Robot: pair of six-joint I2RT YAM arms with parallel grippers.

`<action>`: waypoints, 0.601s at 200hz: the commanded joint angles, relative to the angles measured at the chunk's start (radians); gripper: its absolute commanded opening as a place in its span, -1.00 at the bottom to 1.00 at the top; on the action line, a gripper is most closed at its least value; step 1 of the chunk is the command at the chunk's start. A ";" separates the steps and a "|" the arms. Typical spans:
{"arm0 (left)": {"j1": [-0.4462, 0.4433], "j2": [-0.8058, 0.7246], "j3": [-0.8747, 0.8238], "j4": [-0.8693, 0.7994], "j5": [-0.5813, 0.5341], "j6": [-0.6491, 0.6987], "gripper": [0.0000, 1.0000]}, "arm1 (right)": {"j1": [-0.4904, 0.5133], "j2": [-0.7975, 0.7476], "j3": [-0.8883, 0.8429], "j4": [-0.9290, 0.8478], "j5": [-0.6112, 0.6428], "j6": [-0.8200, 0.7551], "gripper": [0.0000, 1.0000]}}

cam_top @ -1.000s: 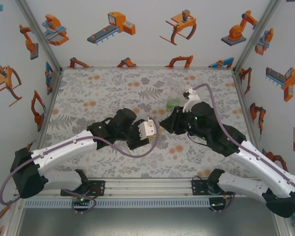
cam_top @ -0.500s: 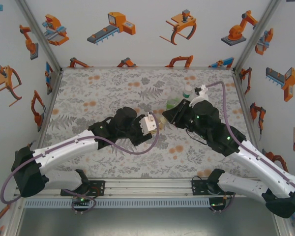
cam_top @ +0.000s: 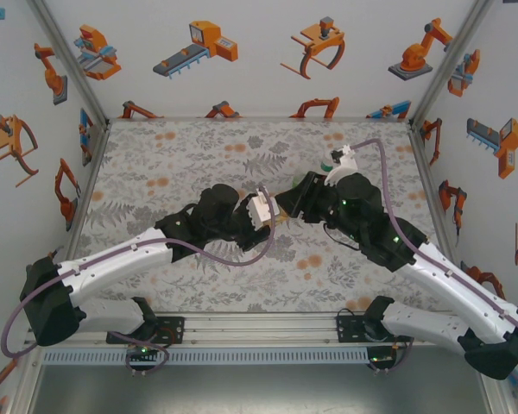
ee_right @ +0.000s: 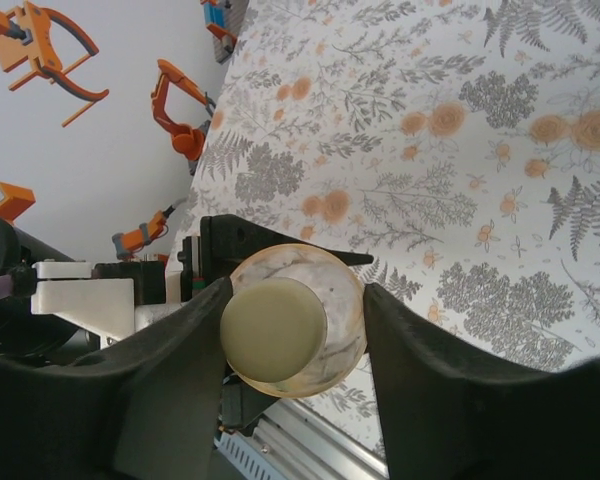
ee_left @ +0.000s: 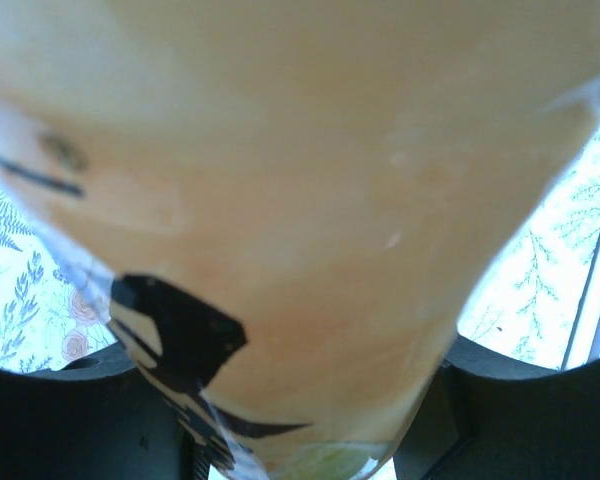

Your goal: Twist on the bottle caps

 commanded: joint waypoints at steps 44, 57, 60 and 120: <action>0.000 0.013 0.004 0.125 0.018 -0.065 -0.70 | 0.006 -0.009 -0.001 -0.013 0.022 -0.031 -0.63; 0.000 0.010 -0.001 0.140 0.025 -0.065 -0.35 | 0.006 -0.006 0.004 -0.030 0.037 -0.038 -0.69; 0.000 0.008 -0.004 0.146 0.027 -0.066 -0.25 | 0.006 -0.004 0.005 -0.032 0.039 -0.040 -0.71; 0.002 -0.053 -0.085 0.259 0.032 -0.083 0.60 | 0.006 0.039 0.007 -0.060 0.139 -0.142 -0.78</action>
